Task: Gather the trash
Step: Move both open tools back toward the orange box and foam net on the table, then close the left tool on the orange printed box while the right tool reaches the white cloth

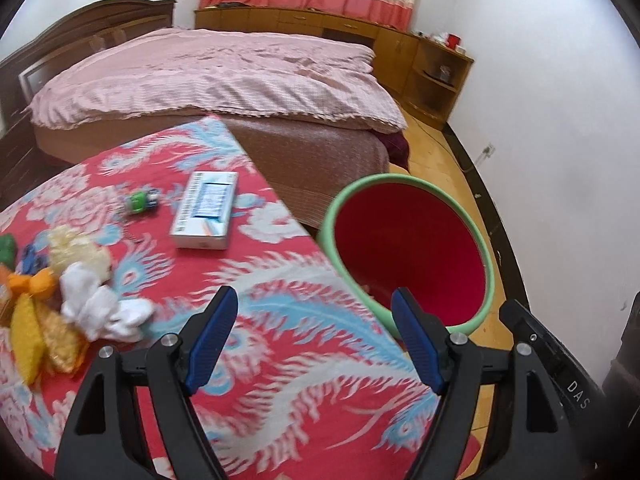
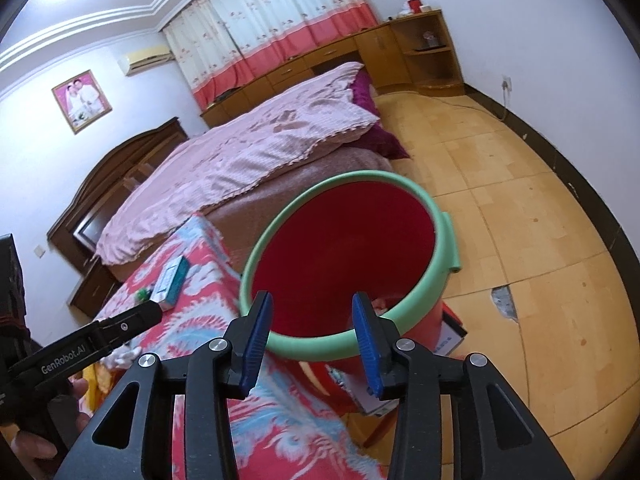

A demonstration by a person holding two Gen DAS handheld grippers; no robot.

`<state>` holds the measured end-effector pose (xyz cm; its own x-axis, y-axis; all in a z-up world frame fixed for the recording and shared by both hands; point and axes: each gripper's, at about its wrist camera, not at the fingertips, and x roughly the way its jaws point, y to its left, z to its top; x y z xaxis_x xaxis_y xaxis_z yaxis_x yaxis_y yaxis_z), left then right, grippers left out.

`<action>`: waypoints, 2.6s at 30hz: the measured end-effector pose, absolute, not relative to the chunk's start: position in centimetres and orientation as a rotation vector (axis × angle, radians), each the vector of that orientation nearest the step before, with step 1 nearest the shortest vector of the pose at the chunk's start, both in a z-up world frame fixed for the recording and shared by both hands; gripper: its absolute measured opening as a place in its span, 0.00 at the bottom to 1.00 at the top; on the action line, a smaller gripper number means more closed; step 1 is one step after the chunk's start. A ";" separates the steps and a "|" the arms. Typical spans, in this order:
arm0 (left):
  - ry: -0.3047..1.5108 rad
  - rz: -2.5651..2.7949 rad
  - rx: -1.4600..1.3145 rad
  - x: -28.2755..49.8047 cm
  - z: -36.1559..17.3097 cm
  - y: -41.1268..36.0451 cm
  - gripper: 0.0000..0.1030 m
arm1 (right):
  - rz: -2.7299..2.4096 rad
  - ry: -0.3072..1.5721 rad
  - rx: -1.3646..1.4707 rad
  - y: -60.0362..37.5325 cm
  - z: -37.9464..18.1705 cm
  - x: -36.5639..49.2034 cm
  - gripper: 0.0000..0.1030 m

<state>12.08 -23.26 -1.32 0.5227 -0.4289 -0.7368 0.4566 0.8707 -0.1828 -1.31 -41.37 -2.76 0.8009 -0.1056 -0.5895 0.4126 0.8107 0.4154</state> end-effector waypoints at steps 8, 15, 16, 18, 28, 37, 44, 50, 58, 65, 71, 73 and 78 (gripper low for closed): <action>0.860 -0.435 -0.017 12.2 -0.8 -18.3 0.76 | -0.232 0.605 0.534 -38.6 -2.4 -0.5 0.47; 0.848 -0.359 -0.056 12.4 -0.5 -14.3 0.76 | -0.181 0.636 0.508 -36.3 -2.1 0.7 0.50; 0.846 -0.348 -0.061 12.5 -0.4 -13.7 0.76 | -0.174 0.641 0.505 -35.9 -2.1 0.9 0.50; 0.840 -0.321 -0.072 12.6 -0.3 -12.3 0.76 | -0.156 0.653 0.498 -35.2 -2.1 1.3 0.51; 0.806 -0.205 -0.110 13.8 0.6 -6.0 0.76 | -0.088 0.710 0.450 -31.4 -2.2 4.1 0.54; 0.806 -0.092 -0.141 15.9 -0.1 -0.9 0.76 | -0.060 0.745 0.414 -28.8 -2.2 6.1 0.58; 0.824 -0.017 -0.165 18.0 -1.5 1.7 0.77 | -0.049 0.780 0.397 -27.5 -2.9 7.4 0.58; 0.857 0.013 -0.192 19.9 -3.0 2.5 0.77 | -0.045 0.802 0.383 -26.6 -3.4 8.4 0.58; 0.899 0.050 -0.249 21.1 -5.1 3.9 0.77 | -0.036 0.819 0.367 -26.0 -3.8 9.2 0.58; 0.948 0.040 -0.326 20.7 -6.7 5.1 0.62 | -0.027 0.836 0.360 -25.4 -4.3 9.5 0.58; 0.937 0.001 -0.370 19.8 -6.8 5.9 0.48 | -0.001 0.839 0.334 -24.2 -4.2 9.9 0.58; 0.913 -0.014 -0.362 19.3 -6.4 6.0 0.48 | 0.012 0.839 0.326 -23.8 -4.1 10.1 0.58; 0.860 -0.018 -0.338 18.0 -5.0 6.4 0.44 | 0.060 0.851 0.313 -22.4 -4.1 11.0 0.58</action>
